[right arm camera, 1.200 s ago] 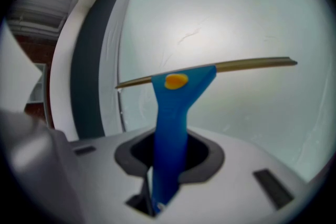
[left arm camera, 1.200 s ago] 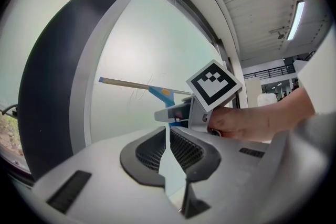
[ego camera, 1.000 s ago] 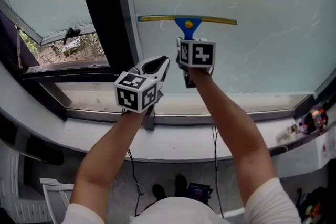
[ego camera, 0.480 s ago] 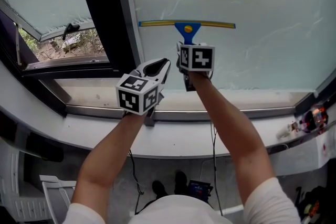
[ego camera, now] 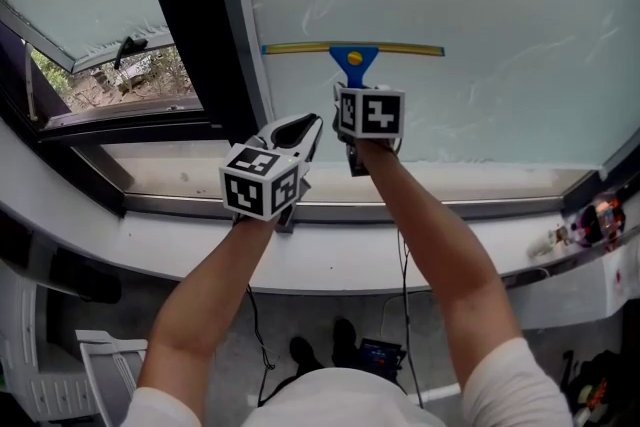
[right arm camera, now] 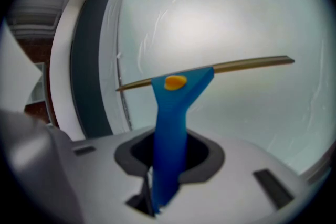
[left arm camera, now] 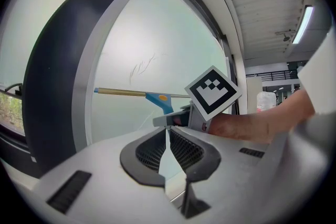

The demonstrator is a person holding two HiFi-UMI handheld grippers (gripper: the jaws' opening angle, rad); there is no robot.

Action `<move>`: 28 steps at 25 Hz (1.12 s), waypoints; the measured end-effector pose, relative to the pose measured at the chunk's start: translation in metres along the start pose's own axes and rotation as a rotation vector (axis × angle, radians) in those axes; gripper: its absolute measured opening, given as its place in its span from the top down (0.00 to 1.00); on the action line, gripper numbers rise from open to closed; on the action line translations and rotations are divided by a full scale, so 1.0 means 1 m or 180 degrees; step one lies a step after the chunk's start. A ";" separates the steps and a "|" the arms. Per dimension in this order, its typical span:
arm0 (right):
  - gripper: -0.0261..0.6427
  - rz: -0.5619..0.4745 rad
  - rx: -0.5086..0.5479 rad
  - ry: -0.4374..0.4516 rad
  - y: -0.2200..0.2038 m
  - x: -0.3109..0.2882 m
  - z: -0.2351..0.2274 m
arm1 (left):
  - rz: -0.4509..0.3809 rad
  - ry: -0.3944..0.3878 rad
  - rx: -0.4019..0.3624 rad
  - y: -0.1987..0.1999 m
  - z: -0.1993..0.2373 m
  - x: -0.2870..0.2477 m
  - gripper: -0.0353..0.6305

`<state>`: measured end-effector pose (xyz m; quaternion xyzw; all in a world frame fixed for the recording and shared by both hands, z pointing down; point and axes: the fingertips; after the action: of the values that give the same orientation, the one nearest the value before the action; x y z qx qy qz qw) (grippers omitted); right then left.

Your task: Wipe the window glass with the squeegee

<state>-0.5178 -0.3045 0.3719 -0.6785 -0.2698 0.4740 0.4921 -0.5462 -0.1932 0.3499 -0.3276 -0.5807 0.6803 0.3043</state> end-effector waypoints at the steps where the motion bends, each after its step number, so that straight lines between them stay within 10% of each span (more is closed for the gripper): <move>1: 0.79 0.0012 -0.0001 0.0002 -0.002 -0.001 0.000 | 0.0006 0.0003 0.0008 -0.002 0.000 0.000 0.88; 28: 0.79 0.0231 -0.0021 0.0021 -0.055 -0.020 0.002 | 0.0123 0.0039 0.0228 -0.048 0.013 -0.005 0.88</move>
<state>-0.5223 -0.3003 0.4307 -0.6910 -0.2449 0.4885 0.4732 -0.5519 -0.1976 0.3989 -0.3317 -0.5477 0.7044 0.3062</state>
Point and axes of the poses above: the fingertips, and each gripper's own axes: x backward along the fingers, z to its left, y out of its top, and after that the axes turned 10 degrees about -y, right-handed
